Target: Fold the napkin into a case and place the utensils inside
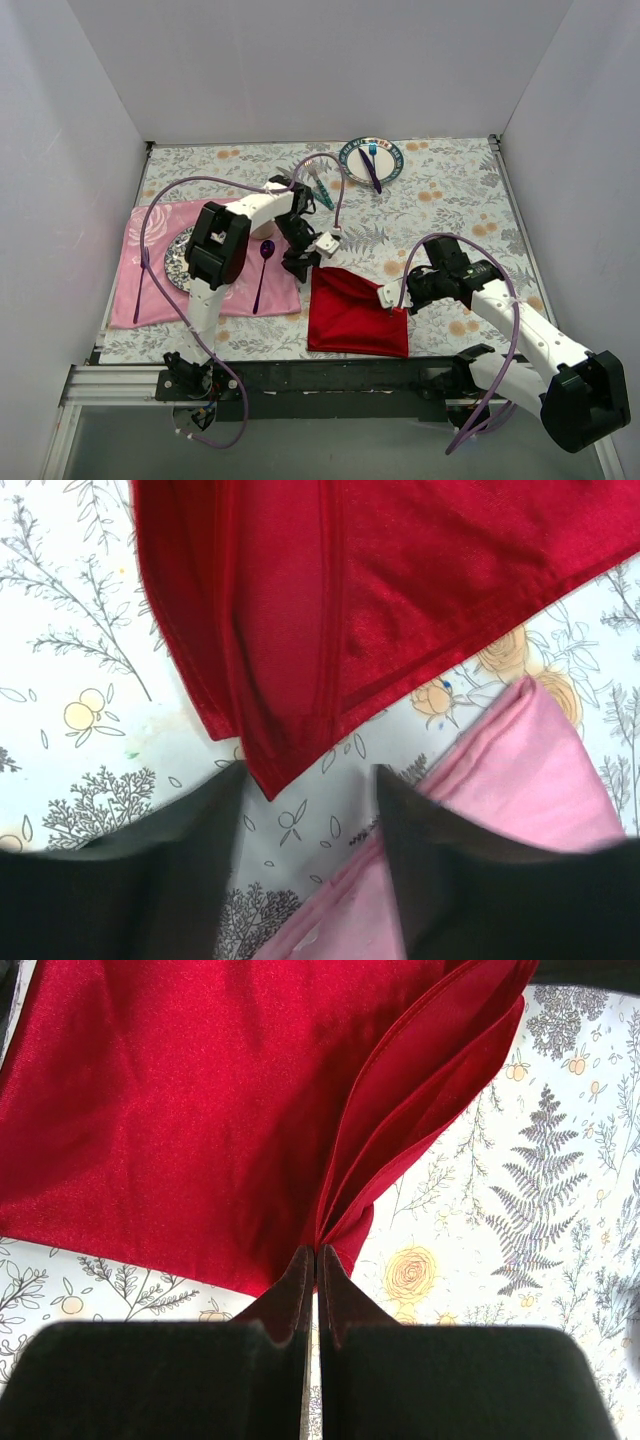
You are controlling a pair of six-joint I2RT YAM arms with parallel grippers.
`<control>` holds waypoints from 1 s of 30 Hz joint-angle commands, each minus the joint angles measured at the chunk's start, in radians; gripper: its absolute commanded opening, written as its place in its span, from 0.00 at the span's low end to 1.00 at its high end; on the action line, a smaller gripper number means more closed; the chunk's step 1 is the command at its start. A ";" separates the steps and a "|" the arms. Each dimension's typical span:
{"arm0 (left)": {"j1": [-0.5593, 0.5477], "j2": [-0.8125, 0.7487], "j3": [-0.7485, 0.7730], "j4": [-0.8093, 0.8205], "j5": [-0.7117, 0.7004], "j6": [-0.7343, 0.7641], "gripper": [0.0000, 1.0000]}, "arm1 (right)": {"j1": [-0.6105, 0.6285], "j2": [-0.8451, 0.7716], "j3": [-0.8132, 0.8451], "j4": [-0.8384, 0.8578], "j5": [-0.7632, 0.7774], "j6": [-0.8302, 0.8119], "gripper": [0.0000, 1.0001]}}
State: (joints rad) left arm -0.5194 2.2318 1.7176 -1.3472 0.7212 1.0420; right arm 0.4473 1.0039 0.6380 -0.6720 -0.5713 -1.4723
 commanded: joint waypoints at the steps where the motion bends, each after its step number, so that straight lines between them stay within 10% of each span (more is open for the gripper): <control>1: 0.048 -0.037 0.098 -0.038 0.085 -0.112 0.68 | 0.004 0.002 0.022 0.031 -0.013 0.012 0.01; 6: 0.059 -0.038 0.112 -0.001 0.162 -0.166 0.90 | 0.004 0.022 0.043 0.023 -0.010 0.020 0.01; 17: 0.019 -0.028 0.065 0.151 0.234 -0.408 0.68 | 0.005 0.022 0.034 0.003 -0.016 -0.005 0.01; 30: 0.006 -0.018 0.053 0.252 0.291 -0.559 0.67 | 0.007 -0.002 -0.014 0.006 -0.009 -0.031 0.01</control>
State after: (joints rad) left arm -0.5056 2.2417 1.7737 -1.1156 0.9543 0.5144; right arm 0.4477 1.0164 0.6380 -0.6559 -0.5713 -1.4933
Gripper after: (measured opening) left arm 0.685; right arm 0.031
